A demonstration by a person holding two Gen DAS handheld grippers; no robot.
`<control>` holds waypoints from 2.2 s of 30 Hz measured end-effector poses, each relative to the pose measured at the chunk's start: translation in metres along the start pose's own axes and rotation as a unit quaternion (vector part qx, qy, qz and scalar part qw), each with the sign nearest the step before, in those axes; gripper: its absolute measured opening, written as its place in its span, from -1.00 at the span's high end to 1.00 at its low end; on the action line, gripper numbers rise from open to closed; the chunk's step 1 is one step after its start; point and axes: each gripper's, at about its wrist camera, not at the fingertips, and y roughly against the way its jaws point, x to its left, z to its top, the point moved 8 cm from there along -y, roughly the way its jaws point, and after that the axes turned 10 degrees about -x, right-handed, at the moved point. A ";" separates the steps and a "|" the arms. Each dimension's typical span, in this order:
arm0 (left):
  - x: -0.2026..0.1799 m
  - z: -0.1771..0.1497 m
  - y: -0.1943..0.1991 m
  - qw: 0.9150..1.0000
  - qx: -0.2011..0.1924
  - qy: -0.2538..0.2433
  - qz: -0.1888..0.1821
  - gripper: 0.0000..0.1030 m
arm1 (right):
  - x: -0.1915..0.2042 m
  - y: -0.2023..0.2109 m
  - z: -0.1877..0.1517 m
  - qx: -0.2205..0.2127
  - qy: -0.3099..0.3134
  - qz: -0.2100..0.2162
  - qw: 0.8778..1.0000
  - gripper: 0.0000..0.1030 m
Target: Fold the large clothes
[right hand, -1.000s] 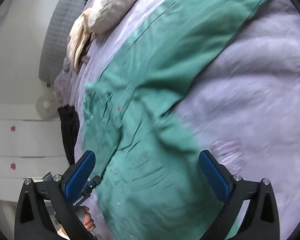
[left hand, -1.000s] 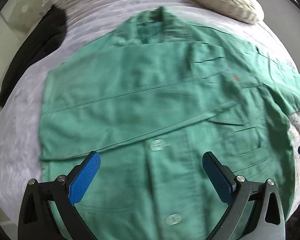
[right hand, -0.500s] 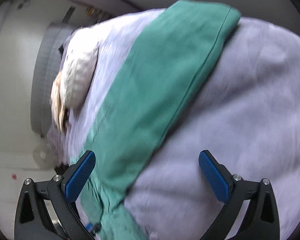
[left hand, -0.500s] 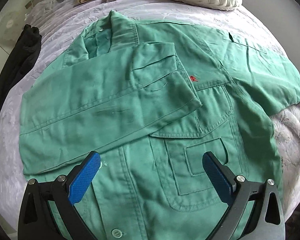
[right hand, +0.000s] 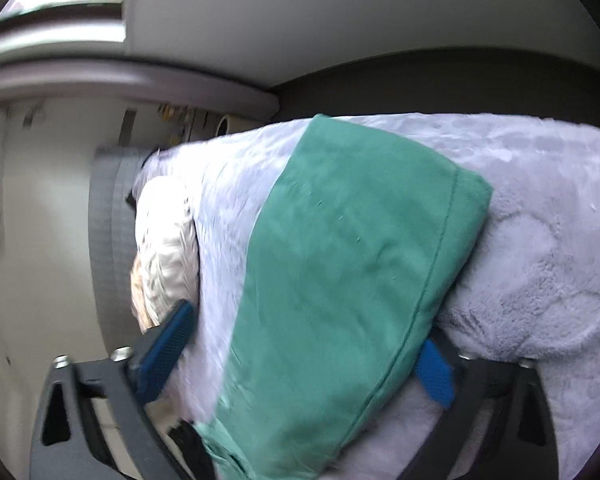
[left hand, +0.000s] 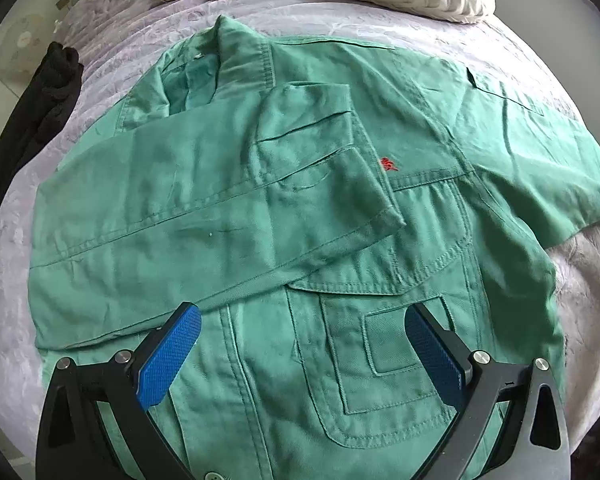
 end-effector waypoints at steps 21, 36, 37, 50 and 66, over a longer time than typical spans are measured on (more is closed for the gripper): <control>0.152 0.001 0.022 0.992 -0.078 0.089 0.041 -0.98 | 0.249 0.006 -0.356 0.190 0.483 0.149 0.842 0.93; 0.236 -0.057 0.002 0.988 -0.068 0.136 0.037 -0.98 | 0.149 -0.028 -0.472 0.237 0.412 0.033 0.879 -0.64; 0.239 -0.057 0.002 0.987 -0.068 0.139 0.036 -0.98 | 0.148 -0.029 -0.466 0.225 0.400 0.033 0.888 -0.47; 0.291 -0.071 0.019 0.980 -0.080 0.171 0.060 -0.98 | 0.173 -0.010 -0.588 0.227 0.659 0.045 0.716 0.70; 0.177 -0.011 -0.025 0.977 -0.045 0.153 -0.141 -0.98 | 0.086 0.030 -0.436 0.270 0.378 -0.017 0.885 -0.23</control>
